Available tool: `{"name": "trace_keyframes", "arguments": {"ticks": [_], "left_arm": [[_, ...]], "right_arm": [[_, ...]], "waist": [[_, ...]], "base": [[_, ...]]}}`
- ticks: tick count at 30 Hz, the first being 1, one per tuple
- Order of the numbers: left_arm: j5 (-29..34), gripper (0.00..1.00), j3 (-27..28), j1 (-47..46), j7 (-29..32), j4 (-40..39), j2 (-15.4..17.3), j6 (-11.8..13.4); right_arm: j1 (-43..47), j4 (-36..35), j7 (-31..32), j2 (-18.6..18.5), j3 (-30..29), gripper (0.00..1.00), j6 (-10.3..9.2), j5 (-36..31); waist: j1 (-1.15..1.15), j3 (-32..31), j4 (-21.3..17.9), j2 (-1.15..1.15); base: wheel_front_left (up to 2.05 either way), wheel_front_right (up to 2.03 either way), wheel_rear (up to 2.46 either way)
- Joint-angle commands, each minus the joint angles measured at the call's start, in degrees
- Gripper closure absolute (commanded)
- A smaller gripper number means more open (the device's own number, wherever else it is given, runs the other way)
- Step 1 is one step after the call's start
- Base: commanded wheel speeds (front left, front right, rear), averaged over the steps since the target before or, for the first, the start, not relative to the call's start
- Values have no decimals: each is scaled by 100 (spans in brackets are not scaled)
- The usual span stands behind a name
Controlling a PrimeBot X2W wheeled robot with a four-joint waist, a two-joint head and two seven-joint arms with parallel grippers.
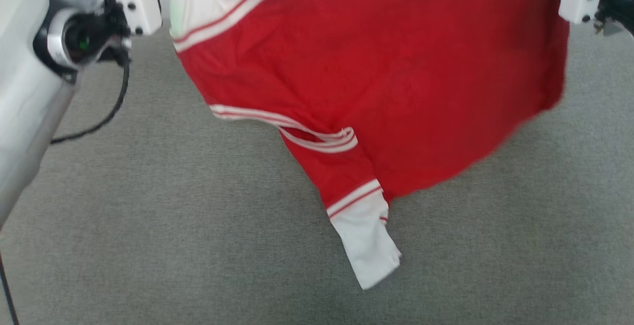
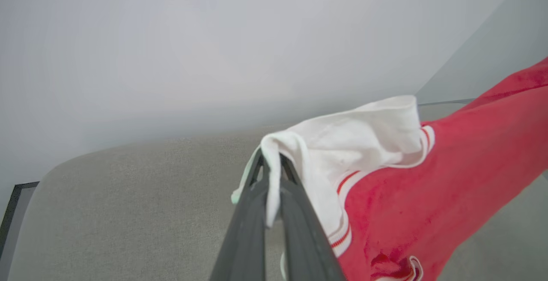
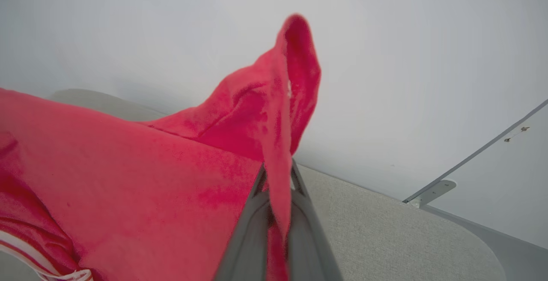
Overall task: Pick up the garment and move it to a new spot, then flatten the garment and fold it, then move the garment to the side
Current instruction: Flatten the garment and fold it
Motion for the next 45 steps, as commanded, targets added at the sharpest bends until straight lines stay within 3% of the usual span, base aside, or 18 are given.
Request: {"name": "trace_keyframes", "arguments": {"ticks": [1, 10, 13, 20, 25, 29, 34, 45], "left_arm": [[89, 100, 3, -243, -85, 227, -81, -77], [437, 100, 173, -1288, -869, 1274, -523, -268], [715, 100, 216, -1776, -1442, 1643, -620, -355], [1442, 100, 185, -2691, -3402, 2196, -801, -646], [1604, 100, 125, -2686, -4154, 2535, -979, -988], [1513, 100, -91, -2305, -3936, 2813, -1100, -1196], [1144, 100, -432, -1502, -3063, 2719, -1190, -1250], [-101, 100, -937, 150, -1129, 1432, -611, -1249]], "right_arm": [[-134, 131, -123, 139, -83, 100, -3, -138], [-801, 954, -990, 680, -346, 100, -3, -817], [-1147, 1355, -1687, 850, -470, 100, -3, -1239], [-1860, 2184, -3981, 1123, -927, 100, -3, -2507], [-2003, 2865, -4610, 1291, -1134, 100, -3, -3073], [-1743, 3390, -4426, 1454, -1003, 100, -3, -3101], [-1283, 3645, -3945, 1603, -807, 100, -4, -2608], [-22, 2980, -2813, 1349, 46, 100, -3, -1378]], "waist": [[0, 75, -74, 0], [0, 528, -270, 0], [0, 725, -316, 0], [0, 1043, -294, 0], [0, 1161, -176, 0], [0, 1156, -79, 0], [0, 1071, 33, 0], [0, 781, 195, 0]], "base": [[0, 0, 0], [0, 0, 0], [0, 0, 0], [0, 0, 0], [0, 0, 0], [0, 0, 0], [0, 0, 0], [0, 0, 0]]}}
